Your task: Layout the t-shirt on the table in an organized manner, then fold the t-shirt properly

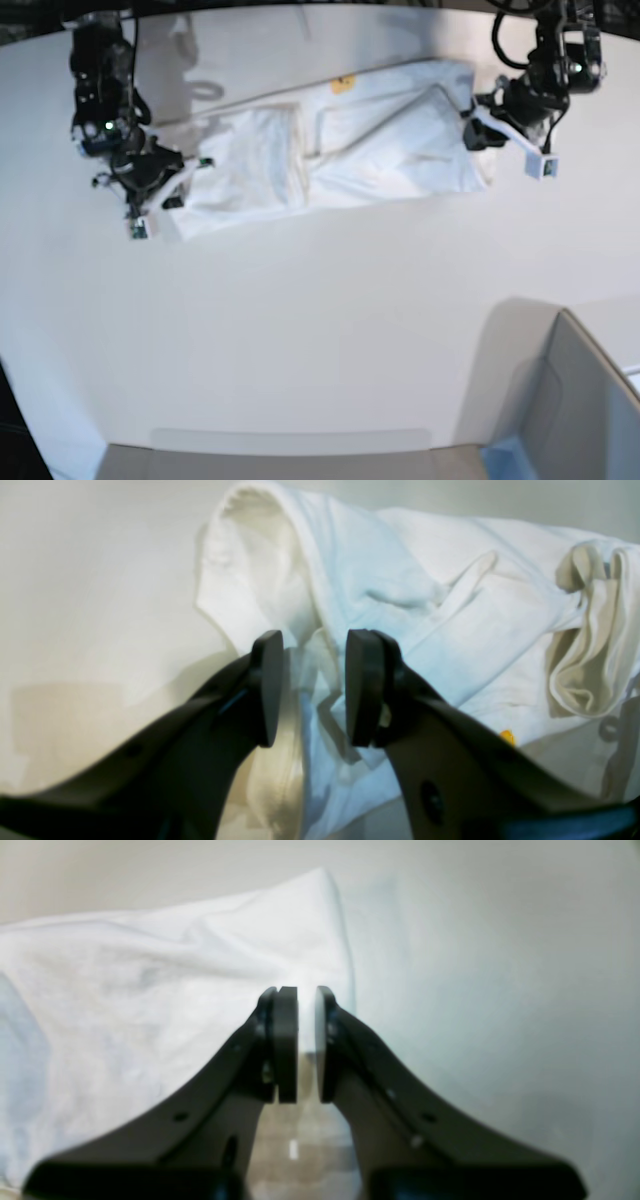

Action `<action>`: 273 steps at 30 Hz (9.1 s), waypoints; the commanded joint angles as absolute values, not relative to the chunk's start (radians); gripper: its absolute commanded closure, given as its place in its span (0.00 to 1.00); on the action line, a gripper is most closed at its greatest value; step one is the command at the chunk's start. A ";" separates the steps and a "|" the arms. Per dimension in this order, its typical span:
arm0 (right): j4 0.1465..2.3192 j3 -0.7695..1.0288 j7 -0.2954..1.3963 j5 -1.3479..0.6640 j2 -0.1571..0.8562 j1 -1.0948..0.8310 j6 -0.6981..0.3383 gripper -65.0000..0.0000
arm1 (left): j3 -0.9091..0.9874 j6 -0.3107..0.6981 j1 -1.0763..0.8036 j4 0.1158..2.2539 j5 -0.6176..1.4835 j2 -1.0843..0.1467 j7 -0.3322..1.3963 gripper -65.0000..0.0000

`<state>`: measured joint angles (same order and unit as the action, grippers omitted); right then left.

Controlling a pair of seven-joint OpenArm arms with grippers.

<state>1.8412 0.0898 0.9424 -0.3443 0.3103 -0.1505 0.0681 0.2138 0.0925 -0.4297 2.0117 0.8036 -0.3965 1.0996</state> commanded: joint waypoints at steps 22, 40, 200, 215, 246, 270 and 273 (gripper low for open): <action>1.856 0.096 0.924 -0.351 0.346 -0.159 0.067 0.90 | 0.093 0.099 -0.390 1.867 0.803 -0.407 1.055 0.65; 1.856 0.096 0.924 -0.351 0.360 -0.153 0.067 0.90 | 0.097 0.099 -0.397 1.902 0.809 -0.412 1.015 0.66; 1.834 0.085 0.920 -0.352 0.318 -0.196 -0.022 0.90 | 0.509 0.441 -0.239 1.923 0.759 -0.348 1.326 0.68; 1.834 0.085 0.920 -0.352 0.338 -0.196 -0.024 0.90 | 0.604 0.507 -0.237 1.919 0.760 -0.306 1.328 0.50; 1.834 0.085 0.921 -0.351 0.340 -0.196 -0.024 0.90 | 0.802 0.670 -0.142 1.701 1.000 -0.303 1.396 0.51; 1.834 0.085 0.921 -0.351 0.335 -0.196 -0.022 0.90 | 0.545 -0.054 -0.196 1.891 0.768 -0.329 1.396 0.51; 1.834 0.085 0.921 -0.351 0.335 -0.196 -0.022 0.90 | 0.544 -0.053 -0.193 1.888 0.768 -0.328 1.396 0.51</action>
<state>1.8194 0.0811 0.9386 -0.3443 0.3260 -0.2050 -0.0219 0.5426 -0.0517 -0.2001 1.8725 0.7593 -0.3153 1.4063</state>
